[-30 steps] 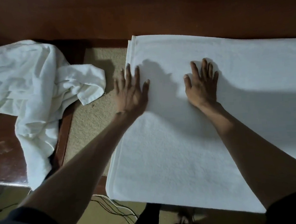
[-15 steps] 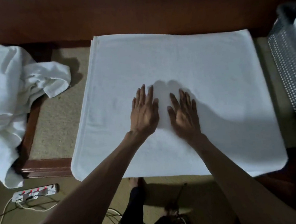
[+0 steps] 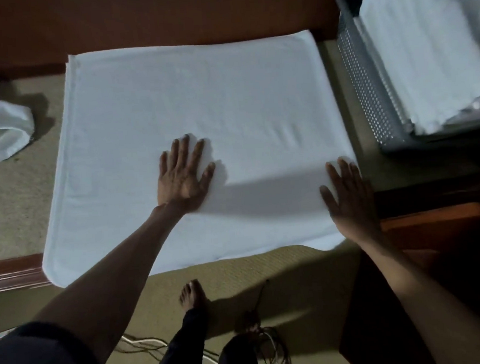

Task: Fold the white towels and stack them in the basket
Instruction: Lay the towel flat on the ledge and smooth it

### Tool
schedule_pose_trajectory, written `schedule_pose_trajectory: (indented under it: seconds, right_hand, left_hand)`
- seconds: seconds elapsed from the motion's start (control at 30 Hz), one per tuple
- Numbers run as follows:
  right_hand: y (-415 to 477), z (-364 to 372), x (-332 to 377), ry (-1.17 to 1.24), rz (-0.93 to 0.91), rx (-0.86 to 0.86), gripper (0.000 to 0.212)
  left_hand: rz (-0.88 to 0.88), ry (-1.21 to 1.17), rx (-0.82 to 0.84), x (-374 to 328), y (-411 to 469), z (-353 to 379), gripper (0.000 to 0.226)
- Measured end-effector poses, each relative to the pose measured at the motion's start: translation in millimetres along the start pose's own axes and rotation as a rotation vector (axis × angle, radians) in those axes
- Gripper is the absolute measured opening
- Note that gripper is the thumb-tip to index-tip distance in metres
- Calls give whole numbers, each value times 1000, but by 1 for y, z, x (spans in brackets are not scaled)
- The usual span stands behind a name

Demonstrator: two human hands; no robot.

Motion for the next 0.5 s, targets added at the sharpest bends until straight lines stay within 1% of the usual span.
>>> schedule_pose_trajectory:
  seconds: [0.07,0.1,0.13,0.17,0.2,0.23,0.3,0.33,0.4,0.5]
  right_hand:
    - [-6,-3,-17,59,197,-35,68]
    - [-9,-5,-21,100,316,-76,70]
    - [-13,-9,-15,119,384,-133,69]
    - [-13,-14,2,116,366,-200,67]
    - [-12,-17,29,107,274,-251,63]
    - [-8,-16,62,108,147,-267,60]
    - [-1,0,122,158,-82,-216,57]
    - [1,9,146,172,-162,-184,57]
    - [2,26,170,139,-243,-123,58]
    - [-2,32,155,70,-235,-105,58]
  left_hand:
    - [0,0,-3,0,0,-1,65]
    - [1,-5,-5,0,-1,-2,65]
    - [4,-9,-8,0,-1,-2,65]
    - [3,-10,-11,0,-1,-2,65]
    - [2,-8,-14,1,-2,-2,65]
    - [2,-7,-17,1,-2,-2,65]
    - [4,-3,-26,2,-2,-2,65]
    - [8,0,-31,2,-2,-2,65]
    - [8,1,-38,3,-3,-2,66]
    - [15,-6,-24,3,-1,0,66]
Point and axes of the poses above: each hand's wrist, its own y-axis towards the middle knuckle, its own z-axis out of the palm, x = y × z, the point moved 10 cm from there along y, towards the middle knuckle, and after that the axes turned 3 degrees about y, right-handed, at the moved point
